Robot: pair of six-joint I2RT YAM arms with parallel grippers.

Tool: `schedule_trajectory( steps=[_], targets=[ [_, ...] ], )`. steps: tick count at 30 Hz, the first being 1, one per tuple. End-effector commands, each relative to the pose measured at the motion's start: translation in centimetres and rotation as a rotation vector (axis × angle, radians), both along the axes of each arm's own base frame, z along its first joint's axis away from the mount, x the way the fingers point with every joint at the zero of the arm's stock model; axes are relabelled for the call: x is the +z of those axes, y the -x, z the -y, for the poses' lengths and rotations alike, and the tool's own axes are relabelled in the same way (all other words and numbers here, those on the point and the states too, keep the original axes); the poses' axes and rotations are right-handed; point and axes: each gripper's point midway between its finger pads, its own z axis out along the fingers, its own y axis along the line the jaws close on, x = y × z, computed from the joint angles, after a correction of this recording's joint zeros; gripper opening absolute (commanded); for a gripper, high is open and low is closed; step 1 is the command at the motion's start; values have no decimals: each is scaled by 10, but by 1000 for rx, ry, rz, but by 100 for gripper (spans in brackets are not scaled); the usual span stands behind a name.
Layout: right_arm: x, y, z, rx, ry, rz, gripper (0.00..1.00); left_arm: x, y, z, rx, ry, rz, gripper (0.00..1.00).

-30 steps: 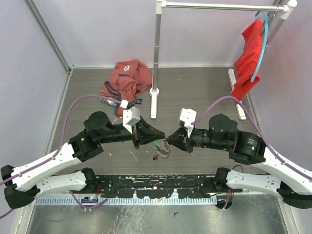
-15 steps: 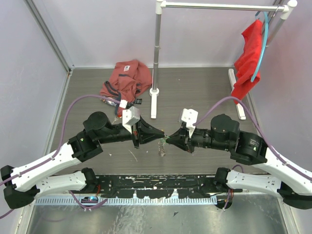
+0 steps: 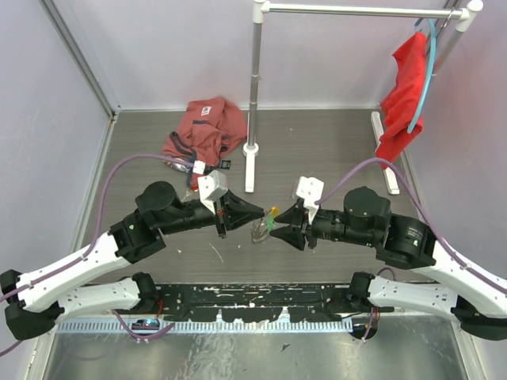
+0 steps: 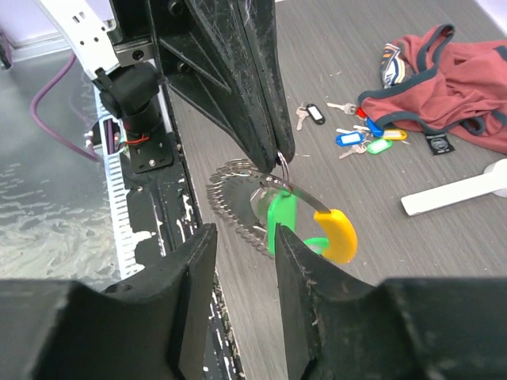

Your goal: Put the keys on the keyring

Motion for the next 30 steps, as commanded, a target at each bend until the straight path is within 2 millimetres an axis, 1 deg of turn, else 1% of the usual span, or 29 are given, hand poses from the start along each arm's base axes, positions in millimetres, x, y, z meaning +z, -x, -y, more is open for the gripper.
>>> schedule_trajectory(
  steps=[1,3,8,10,11,14,16,19,23,24,26,28,30],
  targets=[
    [22,-9,9,-69,-73,50,43,15,-11,-11,83,22,44,0],
    [23,-15,14,-112,-77,55,44,8,-16,-14,113,7,40,0],
    [23,-34,31,-271,-88,54,48,-17,-25,-16,164,-57,15,0],
    [21,-45,41,-361,-89,47,50,-27,-26,-14,166,-76,0,0],
    [21,-54,49,-431,-92,51,52,-32,-27,-12,165,-84,-7,0],
    [23,-69,72,-594,-128,41,59,-46,-28,0,137,-107,-37,0],
    [24,-74,87,-680,-167,26,65,-53,-29,11,117,-109,-54,0],
    [23,-75,104,-751,-223,5,68,-58,-30,31,69,-94,-75,0],
    [20,-75,118,-800,-258,-14,69,-69,-29,59,-8,-85,-118,0],
    [20,-75,120,-811,-260,-19,69,-74,-30,64,-14,-87,-132,0],
    [16,-75,123,-829,-247,-26,69,-95,-39,69,8,-111,-163,0],
    [13,-76,121,-826,-232,-31,69,-123,-50,69,33,-148,-219,0],
    [10,-76,117,-817,-213,-34,69,-143,-56,64,62,-166,-265,0]
  ],
)
